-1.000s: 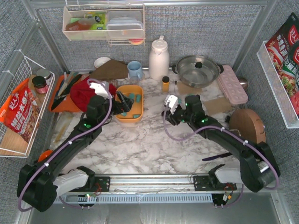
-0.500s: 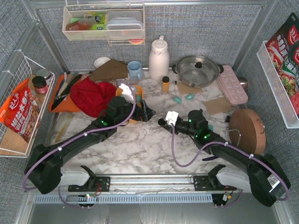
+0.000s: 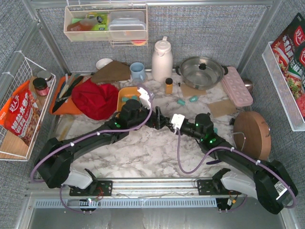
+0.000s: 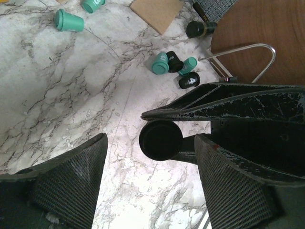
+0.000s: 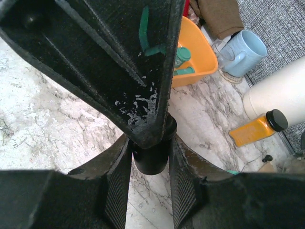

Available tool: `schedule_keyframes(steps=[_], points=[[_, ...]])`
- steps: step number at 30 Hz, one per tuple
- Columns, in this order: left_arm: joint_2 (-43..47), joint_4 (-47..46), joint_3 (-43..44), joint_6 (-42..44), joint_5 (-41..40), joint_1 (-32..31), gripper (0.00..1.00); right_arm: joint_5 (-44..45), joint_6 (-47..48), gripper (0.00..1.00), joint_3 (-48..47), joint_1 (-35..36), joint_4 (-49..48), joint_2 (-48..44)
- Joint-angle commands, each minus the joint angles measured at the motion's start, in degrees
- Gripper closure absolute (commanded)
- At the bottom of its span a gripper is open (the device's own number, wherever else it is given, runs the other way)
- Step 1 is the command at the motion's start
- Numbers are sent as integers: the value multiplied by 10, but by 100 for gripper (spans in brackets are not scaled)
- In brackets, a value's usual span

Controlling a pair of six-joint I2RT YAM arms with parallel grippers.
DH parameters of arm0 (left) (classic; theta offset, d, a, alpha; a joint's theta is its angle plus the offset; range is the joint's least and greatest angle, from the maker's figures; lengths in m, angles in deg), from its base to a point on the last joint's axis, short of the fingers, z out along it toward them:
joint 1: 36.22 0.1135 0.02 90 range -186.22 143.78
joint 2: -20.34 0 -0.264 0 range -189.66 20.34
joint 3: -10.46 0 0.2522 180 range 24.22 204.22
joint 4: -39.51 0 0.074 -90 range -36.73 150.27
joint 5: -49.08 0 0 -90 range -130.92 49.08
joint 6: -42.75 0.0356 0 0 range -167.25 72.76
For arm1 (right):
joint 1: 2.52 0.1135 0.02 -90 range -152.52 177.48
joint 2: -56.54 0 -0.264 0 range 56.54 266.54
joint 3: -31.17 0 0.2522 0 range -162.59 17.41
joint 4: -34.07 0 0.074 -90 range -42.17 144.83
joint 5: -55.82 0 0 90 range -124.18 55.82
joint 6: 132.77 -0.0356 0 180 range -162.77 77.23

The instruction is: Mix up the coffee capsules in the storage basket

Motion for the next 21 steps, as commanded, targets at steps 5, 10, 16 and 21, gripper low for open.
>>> schedule_keyframes(steps=[5,10,16,21], points=[[-10,-8,10,1,-1,-12,22,-5,5,74,-2,0,-14,-11],[-21,-8,16,-6,-3,-14,25,-7,5,74,-2,0,-11,-17],[-34,-12,18,-18,-11,-17,33,-7,5,74,-2,0,-11,-24],[-36,-25,17,-25,-8,-19,50,-7,5,73,-3,0,-9,-23]])
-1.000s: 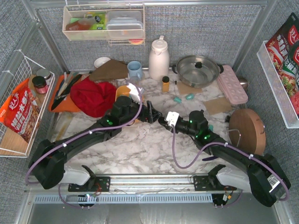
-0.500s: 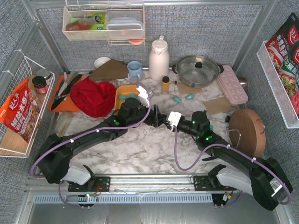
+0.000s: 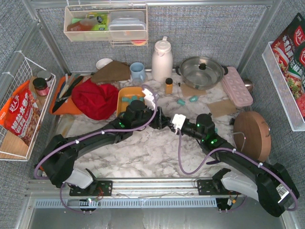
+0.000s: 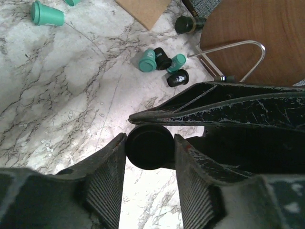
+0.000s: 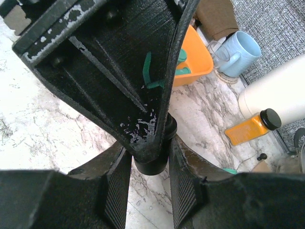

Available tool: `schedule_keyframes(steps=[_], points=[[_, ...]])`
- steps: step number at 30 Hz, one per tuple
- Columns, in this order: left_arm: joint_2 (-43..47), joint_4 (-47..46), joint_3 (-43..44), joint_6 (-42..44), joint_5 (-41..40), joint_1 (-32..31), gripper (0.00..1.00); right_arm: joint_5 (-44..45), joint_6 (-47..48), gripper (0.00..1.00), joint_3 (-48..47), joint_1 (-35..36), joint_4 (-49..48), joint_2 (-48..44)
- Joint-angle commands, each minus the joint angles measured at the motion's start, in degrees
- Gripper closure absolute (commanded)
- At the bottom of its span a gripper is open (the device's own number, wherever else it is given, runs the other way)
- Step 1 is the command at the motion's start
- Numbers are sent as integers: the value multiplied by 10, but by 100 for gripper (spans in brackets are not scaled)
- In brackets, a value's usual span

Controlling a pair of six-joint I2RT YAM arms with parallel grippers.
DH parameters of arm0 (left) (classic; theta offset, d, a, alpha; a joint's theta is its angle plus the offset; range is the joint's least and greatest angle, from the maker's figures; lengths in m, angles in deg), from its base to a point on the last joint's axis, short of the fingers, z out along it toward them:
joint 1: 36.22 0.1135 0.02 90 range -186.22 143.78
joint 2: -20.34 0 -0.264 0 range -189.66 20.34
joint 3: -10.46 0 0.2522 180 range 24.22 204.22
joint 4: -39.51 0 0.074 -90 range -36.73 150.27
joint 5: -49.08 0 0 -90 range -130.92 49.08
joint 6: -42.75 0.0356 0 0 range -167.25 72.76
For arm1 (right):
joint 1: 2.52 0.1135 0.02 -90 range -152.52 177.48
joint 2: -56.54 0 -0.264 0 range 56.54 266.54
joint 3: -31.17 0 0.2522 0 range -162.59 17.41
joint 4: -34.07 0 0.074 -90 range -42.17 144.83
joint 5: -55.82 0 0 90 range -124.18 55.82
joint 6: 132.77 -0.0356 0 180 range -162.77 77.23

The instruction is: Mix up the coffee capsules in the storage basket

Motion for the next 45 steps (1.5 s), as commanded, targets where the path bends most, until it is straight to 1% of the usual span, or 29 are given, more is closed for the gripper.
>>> schedule_keyframes(steps=[1,4,6,8,10,12,13,18,24,26,28,31,35,40,45], points=[[-2,-16,2,-6,-6,0,53,-11,3,72,-5,1,-22,-1],[-3,-19,3,-9,-6,0,59,-10,2,71,-6,1,-19,1],[-2,-19,4,-11,-7,1,61,-8,1,69,-7,1,-16,0],[2,-17,4,-10,-11,1,62,-5,0,66,-8,1,-14,0],[6,-12,6,-8,-18,1,62,-2,0,56,-11,1,-8,-2],[14,-3,6,-3,-31,0,62,-2,1,43,-15,1,4,-2],[18,2,6,-1,-39,1,62,-2,2,39,-19,1,12,-1],[44,34,4,8,-108,2,63,-2,5,29,-28,1,35,1],[74,82,5,26,-210,16,63,17,-7,28,-35,1,38,2],[83,94,4,27,-241,30,62,38,-19,28,-37,1,36,4],[87,101,-2,23,-254,53,61,65,-33,28,-41,1,36,7],[87,102,-11,9,-255,99,60,118,-67,28,-49,1,40,10],[73,90,-20,0,-252,139,60,191,-107,28,-77,0,76,18],[29,68,-22,-14,-239,163,60,263,-132,28,-109,-2,124,39],[-37,57,-6,-16,-234,175,59,301,-141,28,-116,-7,133,50]])
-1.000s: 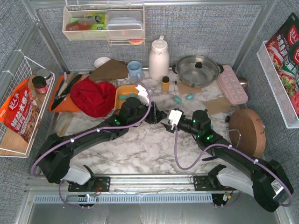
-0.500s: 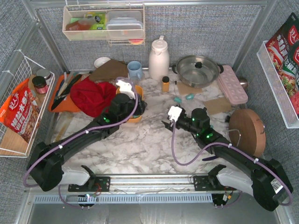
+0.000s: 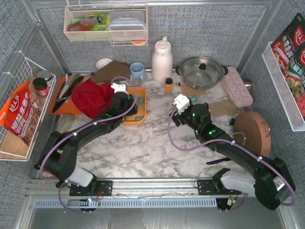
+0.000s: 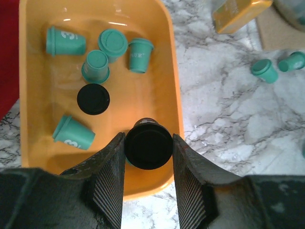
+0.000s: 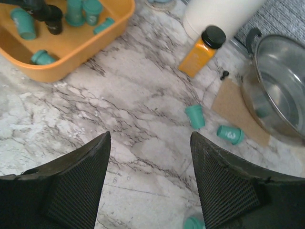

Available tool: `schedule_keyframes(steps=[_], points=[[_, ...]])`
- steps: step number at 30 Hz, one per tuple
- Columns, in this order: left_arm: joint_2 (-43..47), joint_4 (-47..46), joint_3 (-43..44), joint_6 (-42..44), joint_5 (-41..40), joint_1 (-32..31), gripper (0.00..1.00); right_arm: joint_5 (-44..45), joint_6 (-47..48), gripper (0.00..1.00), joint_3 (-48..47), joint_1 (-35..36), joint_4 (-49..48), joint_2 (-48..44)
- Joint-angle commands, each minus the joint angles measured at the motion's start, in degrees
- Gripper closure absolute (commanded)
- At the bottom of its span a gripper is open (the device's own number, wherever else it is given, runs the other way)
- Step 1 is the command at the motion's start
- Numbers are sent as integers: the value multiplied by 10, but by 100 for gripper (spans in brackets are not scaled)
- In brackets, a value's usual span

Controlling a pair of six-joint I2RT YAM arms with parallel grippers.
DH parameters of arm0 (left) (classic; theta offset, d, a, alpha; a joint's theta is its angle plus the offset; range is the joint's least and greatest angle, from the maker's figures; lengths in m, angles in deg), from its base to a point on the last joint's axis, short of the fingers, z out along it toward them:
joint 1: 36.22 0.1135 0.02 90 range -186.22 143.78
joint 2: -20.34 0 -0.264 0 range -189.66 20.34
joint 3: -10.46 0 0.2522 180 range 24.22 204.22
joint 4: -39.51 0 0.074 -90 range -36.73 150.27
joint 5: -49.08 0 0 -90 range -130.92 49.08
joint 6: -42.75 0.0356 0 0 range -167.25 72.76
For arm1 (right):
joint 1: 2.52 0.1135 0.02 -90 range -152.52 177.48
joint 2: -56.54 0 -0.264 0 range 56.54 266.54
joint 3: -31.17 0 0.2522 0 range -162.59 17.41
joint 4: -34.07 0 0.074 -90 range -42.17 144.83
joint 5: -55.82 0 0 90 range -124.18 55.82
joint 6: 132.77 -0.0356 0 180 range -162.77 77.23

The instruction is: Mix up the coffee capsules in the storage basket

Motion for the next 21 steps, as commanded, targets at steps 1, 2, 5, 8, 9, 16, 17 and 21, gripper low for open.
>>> schedule_keyframes(steps=[1,2,5,8,9,16,17,21], points=[[-47,-26,18,-5,8,10,59,57,-23,28,-9,-4,18,7],[-58,-27,22,-5,9,13,59,60,-25,28,-10,-5,20,9],[-86,-25,35,-3,4,22,58,68,-31,28,-12,-8,22,13],[-110,-24,45,-1,-5,26,57,68,-35,28,-12,-11,20,19],[-118,-23,48,-1,-6,28,56,69,-36,28,-12,-11,20,22],[-156,-32,69,11,-31,39,48,86,-61,29,-33,-20,35,58],[-160,-34,72,11,-33,42,47,89,-68,29,-38,-22,38,65],[-172,-49,75,13,-39,48,43,92,-97,29,-63,-35,53,93]])
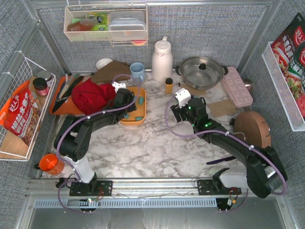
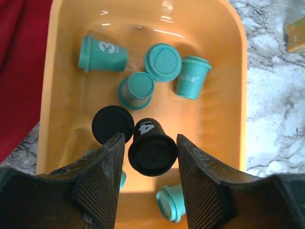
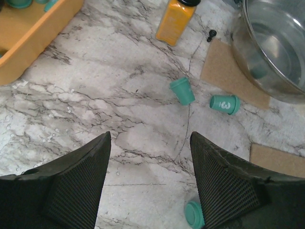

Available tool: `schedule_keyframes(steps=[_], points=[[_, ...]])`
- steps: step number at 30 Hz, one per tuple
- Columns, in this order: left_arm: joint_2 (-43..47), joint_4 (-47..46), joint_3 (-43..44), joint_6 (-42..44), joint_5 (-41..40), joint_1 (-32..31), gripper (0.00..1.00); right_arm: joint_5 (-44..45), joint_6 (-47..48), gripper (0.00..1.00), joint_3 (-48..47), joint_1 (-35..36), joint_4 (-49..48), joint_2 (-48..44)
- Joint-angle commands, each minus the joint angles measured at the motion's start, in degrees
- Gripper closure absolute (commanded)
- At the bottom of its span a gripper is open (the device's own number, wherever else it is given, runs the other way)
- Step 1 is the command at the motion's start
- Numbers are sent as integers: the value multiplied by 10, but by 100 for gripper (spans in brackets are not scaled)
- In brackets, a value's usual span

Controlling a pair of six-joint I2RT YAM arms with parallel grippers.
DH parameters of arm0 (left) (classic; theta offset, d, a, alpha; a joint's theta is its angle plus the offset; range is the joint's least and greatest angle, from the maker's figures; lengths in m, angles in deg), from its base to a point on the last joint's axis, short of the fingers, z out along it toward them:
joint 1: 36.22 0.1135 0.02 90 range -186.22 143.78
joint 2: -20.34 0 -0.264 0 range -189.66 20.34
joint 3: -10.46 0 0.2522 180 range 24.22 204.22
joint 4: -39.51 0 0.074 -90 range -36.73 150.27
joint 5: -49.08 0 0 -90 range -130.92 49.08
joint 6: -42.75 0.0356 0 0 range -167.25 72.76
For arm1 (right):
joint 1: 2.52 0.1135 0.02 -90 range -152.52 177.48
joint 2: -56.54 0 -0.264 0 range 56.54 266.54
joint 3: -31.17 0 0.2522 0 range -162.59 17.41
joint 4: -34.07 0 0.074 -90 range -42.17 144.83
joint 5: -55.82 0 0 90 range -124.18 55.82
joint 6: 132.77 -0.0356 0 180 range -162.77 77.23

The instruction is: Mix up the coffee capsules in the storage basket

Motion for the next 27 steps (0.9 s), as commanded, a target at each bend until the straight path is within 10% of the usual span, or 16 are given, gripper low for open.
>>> schedule_keyframes(steps=[1,27], points=[[-8,-32,5,8,-14,6,43,16,-43,29,-27,-12,16,26],[240,-12,-102,19,46,8,1,-40,-111,32,-222,-88,117,270]])
